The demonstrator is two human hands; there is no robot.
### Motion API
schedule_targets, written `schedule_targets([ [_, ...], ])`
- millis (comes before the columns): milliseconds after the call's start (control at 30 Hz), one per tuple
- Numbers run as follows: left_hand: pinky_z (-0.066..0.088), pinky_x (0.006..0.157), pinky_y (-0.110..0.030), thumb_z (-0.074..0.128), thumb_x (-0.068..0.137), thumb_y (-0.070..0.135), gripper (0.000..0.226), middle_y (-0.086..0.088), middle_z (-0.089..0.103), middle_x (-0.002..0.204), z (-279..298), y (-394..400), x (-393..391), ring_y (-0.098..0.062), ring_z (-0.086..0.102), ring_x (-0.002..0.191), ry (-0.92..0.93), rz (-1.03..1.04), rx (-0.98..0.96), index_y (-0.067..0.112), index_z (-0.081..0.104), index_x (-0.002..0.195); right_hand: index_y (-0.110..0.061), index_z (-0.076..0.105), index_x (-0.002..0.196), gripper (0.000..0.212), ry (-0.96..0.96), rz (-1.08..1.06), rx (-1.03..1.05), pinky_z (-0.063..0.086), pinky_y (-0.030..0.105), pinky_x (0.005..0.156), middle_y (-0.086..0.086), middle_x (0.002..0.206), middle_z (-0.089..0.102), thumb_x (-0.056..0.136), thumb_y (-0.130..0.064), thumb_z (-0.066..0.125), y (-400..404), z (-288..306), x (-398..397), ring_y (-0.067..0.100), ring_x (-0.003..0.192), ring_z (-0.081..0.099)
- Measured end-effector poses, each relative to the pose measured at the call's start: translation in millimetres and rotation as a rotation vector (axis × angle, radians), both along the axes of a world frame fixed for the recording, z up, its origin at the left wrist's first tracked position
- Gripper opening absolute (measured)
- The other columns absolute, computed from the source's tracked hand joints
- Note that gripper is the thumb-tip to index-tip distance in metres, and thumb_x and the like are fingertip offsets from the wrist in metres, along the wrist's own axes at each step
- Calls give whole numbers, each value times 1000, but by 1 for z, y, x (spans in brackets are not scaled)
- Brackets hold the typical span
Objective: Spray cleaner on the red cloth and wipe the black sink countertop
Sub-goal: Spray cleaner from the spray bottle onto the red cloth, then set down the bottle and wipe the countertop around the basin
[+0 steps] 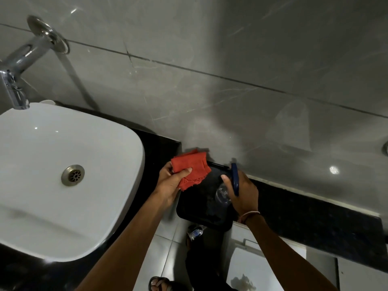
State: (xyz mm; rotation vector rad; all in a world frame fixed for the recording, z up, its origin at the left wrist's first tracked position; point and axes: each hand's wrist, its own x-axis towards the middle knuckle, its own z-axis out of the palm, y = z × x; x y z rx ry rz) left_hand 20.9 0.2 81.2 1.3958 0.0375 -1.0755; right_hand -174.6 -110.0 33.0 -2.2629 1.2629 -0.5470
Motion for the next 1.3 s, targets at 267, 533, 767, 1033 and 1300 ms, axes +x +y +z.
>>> schedule_targets([
  [267, 60, 66, -26, 84, 68, -6, 47, -14, 69, 104, 24, 4, 8, -22, 69, 87, -282, -169, 184, 2, 61, 109, -10, 60, 119, 60, 0, 8, 119, 62, 39, 76, 10, 108, 68, 93, -63, 54, -14, -25, 1, 24, 90, 70],
  [533, 57, 93, -38, 85, 72, 7, 37, -13, 74, 102, 104, 11, 36, -21, 70, 97, -641, -716, 202, 6, 73, 106, -27, 39, 149, 97, -358, -88, 330, 52, 37, 102, 5, 139, 46, 70, -51, 88, 23, 21, -42, 20, 124, 50],
  [767, 52, 60, -22, 90, 67, 13, 48, 1, 67, 101, 170, -3, 52, -4, 66, 78, -535, -919, 120, 26, 63, 105, -10, 53, 146, 92, -1122, 153, 1431, 40, 49, 117, 14, 147, 60, 78, -69, 71, 55, 102, 53, 29, 138, 56],
  [1033, 52, 98, -29, 74, 86, 18, 32, -2, 71, 121, 160, 40, 57, -16, 65, 110, -1185, -658, 291, 14, 70, 117, -17, 51, 149, 65, -1140, 7, 1782, 52, 55, 105, 15, 151, 57, 96, -54, 53, 90, 87, 87, 36, 135, 58],
  [1300, 37, 112, -30, 40, 97, 54, 56, -2, 52, 147, 107, 208, 83, -19, 48, 135, -1284, -484, 632, 23, 49, 143, -22, 52, 148, 51, -949, -35, 1515, 62, 45, 89, 12, 136, 69, 99, -31, 55, 45, 39, 97, 30, 120, 70],
])
